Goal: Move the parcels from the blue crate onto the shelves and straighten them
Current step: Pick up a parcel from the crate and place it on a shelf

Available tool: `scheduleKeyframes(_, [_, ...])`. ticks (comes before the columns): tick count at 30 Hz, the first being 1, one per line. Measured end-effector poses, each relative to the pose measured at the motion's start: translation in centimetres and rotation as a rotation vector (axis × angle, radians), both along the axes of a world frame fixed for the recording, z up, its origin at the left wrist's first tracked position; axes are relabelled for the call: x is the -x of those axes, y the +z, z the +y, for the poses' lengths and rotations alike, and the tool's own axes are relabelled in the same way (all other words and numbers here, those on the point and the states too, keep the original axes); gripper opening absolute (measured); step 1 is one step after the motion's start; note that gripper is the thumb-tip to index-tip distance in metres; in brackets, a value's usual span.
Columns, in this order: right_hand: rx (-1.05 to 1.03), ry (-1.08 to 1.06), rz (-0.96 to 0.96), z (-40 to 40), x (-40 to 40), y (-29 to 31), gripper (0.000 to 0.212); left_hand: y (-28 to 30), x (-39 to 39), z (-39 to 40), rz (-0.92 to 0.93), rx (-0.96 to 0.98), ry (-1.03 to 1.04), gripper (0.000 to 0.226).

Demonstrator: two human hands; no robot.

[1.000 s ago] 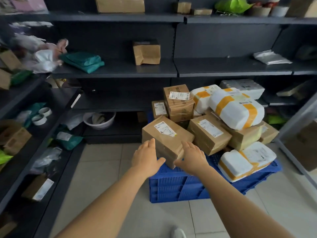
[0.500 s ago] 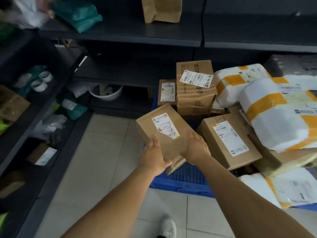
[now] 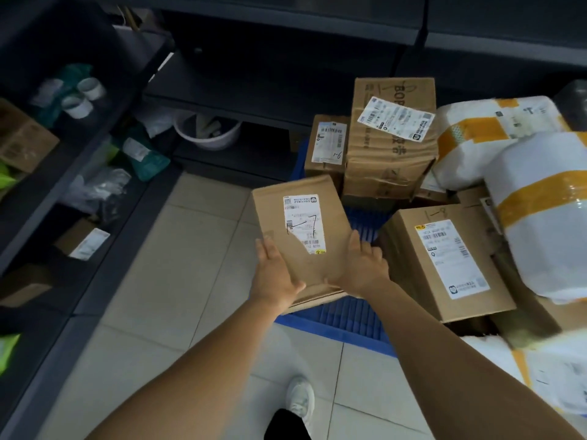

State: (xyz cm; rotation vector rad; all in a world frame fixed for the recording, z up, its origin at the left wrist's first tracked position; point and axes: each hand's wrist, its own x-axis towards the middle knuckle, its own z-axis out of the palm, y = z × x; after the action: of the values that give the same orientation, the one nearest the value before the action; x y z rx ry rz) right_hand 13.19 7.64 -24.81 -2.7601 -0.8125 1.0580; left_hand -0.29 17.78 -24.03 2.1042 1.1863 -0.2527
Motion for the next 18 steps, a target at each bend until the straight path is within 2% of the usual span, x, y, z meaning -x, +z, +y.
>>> scheduleKeyframes(5, [-0.173,-0.242,0.284,0.0,3.5,-1.4,0.127,-0.6,3.1,0.9,0.013,0.096,0.091,0.123])
scheduleKeyframes(8, [-0.213,-0.251,0.284,0.0,4.7,-1.5,0.132,-0.8,4.2,1.1,-0.067,0.135,0.159,0.124])
scheduleKeyframes(11, [-0.264,-0.244,0.264,0.1,5.6,-0.9,0.124,-0.2,5.6,1.5,-0.089,0.142,0.183,0.118])
scheduleKeyframes(18, [-0.343,-0.138,0.250,2.1,9.1,3.8,0.127,3.6,10.6,3.2,-0.186,0.099,0.271,0.117])
